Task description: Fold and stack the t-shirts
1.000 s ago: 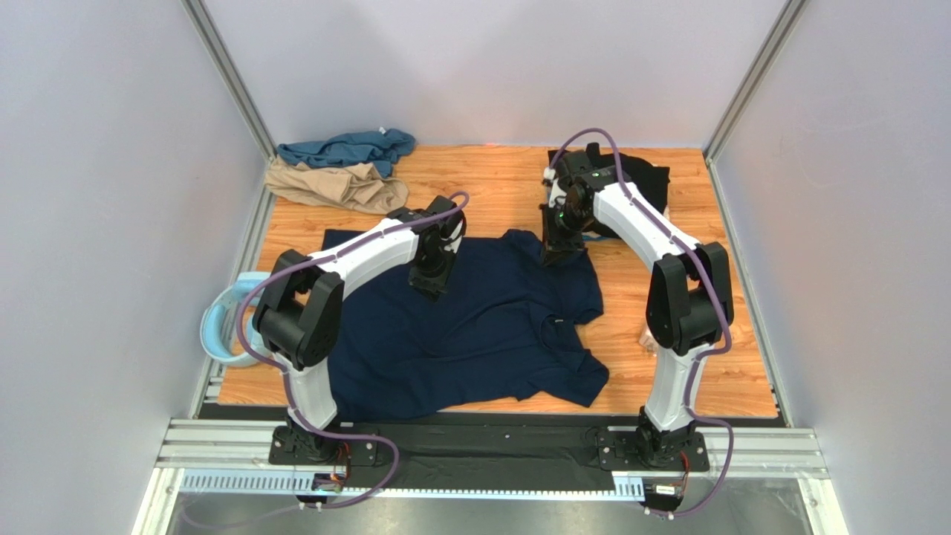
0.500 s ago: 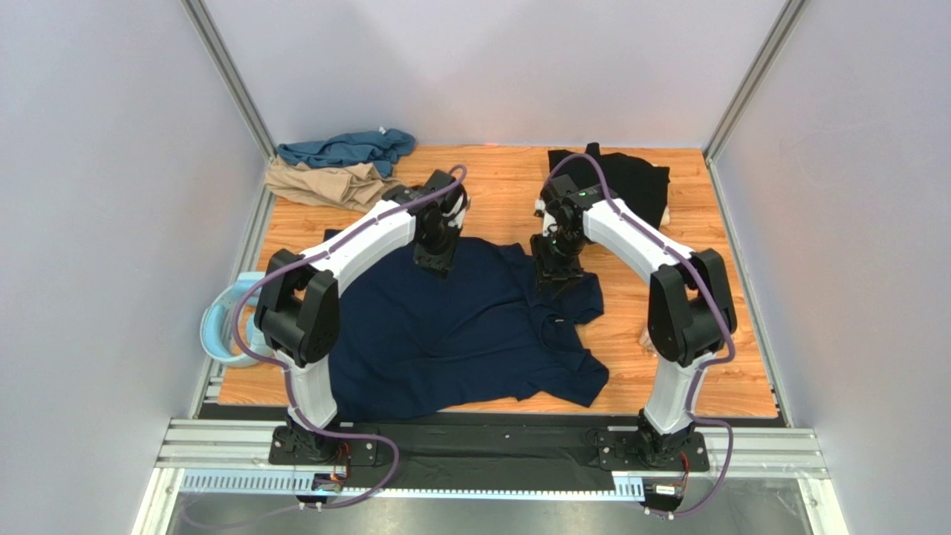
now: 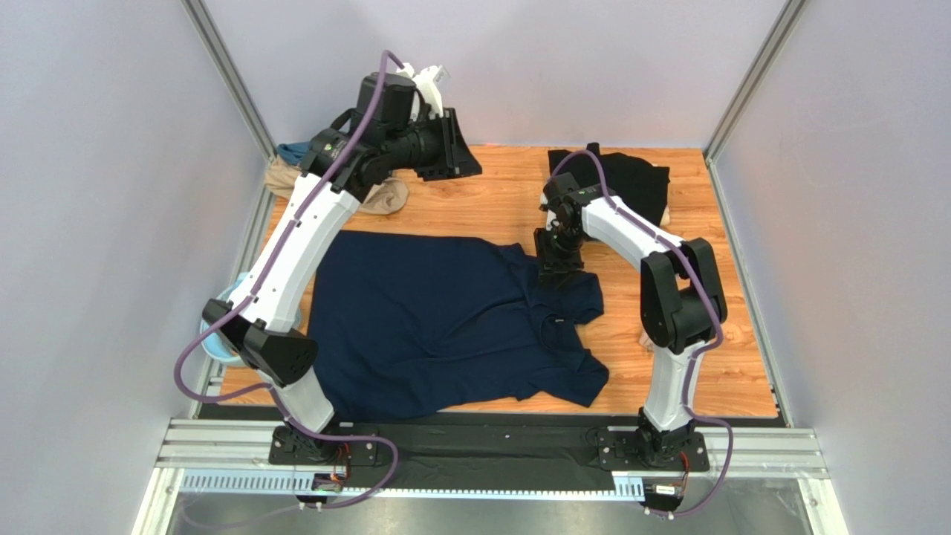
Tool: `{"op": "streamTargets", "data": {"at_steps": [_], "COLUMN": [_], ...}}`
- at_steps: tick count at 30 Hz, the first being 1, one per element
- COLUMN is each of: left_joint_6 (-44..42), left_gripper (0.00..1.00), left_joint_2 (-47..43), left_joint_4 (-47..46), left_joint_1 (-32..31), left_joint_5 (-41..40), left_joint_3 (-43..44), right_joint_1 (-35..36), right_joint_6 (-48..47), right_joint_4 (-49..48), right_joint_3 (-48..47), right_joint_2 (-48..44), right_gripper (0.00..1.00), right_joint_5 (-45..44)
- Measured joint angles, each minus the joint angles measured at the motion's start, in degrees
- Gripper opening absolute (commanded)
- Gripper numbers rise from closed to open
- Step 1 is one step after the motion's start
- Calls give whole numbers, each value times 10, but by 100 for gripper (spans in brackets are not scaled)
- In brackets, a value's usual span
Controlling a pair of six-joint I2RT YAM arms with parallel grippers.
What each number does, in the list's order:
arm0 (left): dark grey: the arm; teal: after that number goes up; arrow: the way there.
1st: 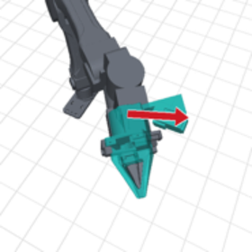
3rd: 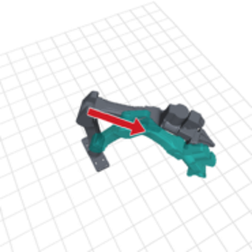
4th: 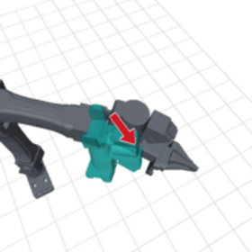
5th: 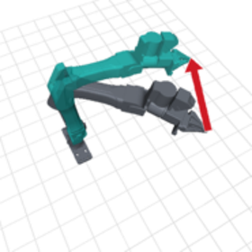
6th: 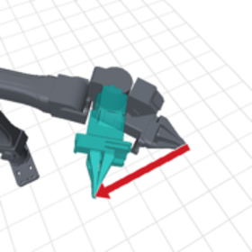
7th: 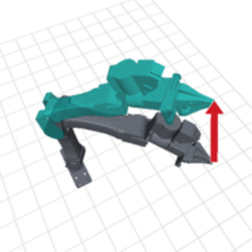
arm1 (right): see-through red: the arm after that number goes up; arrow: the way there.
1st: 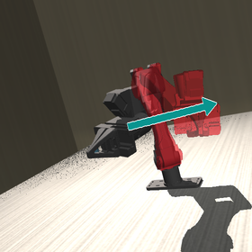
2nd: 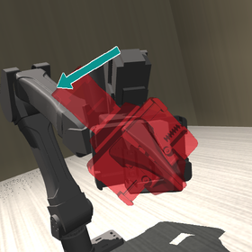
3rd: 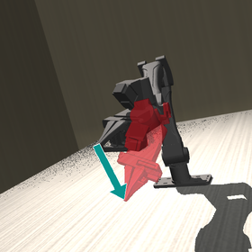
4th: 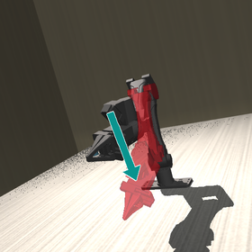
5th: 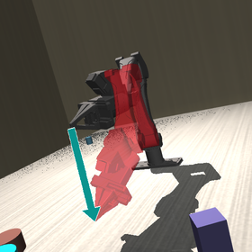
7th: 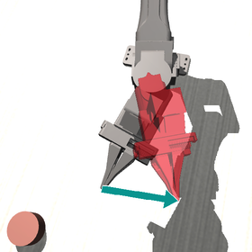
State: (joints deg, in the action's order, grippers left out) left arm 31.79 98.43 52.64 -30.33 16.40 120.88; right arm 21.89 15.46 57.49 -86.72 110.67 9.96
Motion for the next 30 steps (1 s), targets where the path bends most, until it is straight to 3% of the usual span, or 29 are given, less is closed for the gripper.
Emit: {"op": "streamTargets", "data": {"at_steps": [16, 30], "left_joint_6": [193, 255], "left_gripper": [30, 30], "left_joint_2": [34, 40], "left_joint_4": [-152, -234], "left_joint_1": [1, 1], "left_joint_5": [203, 267], "left_joint_3": [27, 35], "right_joint_1": [1, 27], "right_joint_6": [16, 21], "right_joint_4": [-112, -115], "right_joint_3": [15, -61], "right_joint_2": [62, 111], "right_gripper": [49, 49], "right_joint_5": [11, 35]}}
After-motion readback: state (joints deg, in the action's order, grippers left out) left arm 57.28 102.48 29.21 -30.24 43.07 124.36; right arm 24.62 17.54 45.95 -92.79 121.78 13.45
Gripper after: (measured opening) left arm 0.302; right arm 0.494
